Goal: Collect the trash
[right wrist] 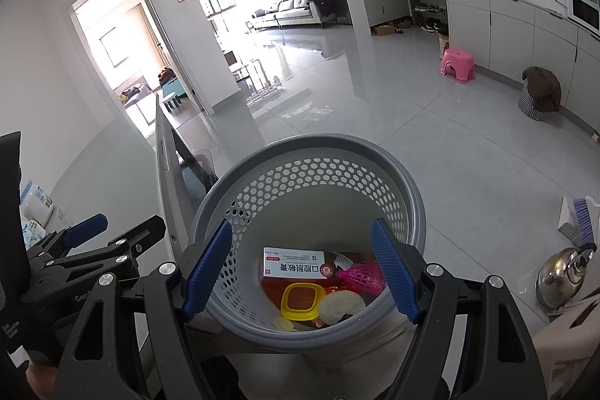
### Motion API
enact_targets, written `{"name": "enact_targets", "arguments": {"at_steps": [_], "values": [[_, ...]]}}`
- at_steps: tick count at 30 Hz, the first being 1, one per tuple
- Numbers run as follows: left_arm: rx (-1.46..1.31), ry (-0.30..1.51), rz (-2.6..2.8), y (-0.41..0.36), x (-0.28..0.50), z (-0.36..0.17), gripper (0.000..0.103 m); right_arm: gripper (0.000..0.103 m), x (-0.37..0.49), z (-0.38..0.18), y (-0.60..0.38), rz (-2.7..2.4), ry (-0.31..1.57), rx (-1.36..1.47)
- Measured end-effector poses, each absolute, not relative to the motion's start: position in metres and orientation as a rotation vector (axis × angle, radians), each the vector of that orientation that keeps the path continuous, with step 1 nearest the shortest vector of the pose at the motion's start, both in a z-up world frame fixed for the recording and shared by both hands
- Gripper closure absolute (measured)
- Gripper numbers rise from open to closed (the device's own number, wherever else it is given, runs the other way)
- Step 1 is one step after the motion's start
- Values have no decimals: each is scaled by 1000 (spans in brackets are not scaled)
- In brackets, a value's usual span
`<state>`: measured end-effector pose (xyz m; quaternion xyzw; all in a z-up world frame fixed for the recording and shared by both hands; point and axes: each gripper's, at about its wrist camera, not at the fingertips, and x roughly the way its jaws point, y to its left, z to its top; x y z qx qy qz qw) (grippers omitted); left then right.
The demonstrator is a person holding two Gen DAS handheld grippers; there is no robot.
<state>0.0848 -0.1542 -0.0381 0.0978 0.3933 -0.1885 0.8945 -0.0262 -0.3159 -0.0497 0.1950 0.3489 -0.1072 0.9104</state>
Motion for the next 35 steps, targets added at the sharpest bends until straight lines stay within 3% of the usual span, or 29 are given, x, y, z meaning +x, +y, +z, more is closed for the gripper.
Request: {"name": "enact_targets", "arguments": {"at_steps": [35], "values": [[180, 805, -373, -141, 84, -35, 6, 30, -28, -43, -312, -218, 713, 395]]}}
